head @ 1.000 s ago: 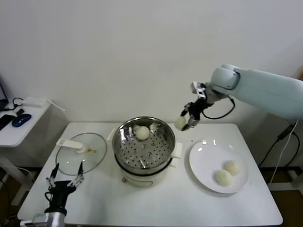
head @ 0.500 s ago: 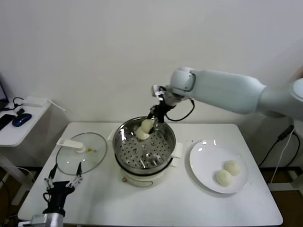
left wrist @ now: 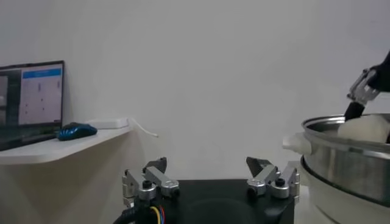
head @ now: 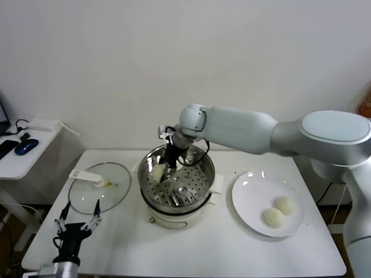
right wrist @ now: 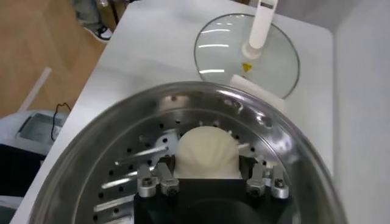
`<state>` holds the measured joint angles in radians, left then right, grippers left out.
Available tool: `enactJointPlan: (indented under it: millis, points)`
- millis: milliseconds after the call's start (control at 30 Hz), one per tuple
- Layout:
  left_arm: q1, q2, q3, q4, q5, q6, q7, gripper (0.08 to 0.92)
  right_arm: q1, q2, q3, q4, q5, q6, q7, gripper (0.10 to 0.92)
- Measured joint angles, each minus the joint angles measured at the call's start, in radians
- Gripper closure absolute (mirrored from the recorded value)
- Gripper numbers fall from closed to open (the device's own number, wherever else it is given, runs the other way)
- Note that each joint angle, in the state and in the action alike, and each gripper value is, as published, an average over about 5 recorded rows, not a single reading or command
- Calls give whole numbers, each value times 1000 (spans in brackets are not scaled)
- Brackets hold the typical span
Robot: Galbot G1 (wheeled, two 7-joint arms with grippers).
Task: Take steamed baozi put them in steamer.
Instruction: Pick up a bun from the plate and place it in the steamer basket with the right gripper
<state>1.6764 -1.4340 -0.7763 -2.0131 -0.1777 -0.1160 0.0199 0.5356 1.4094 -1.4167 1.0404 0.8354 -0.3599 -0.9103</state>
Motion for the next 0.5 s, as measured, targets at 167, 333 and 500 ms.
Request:
enactJointPlan:
  millis: [167,333,500]
  points:
    - [1,1,-3,0,-2,0,-1,177,-19,14,1,-9,-7,0,0,347]
    - [1,1,-4,-1,-3,0,-1,177,-30,20,4,-17,-14,-1,0,347]
    - [0,1,-4,0,-2,0,-1,177,-33,24,8,-28,-20,-1,0,347]
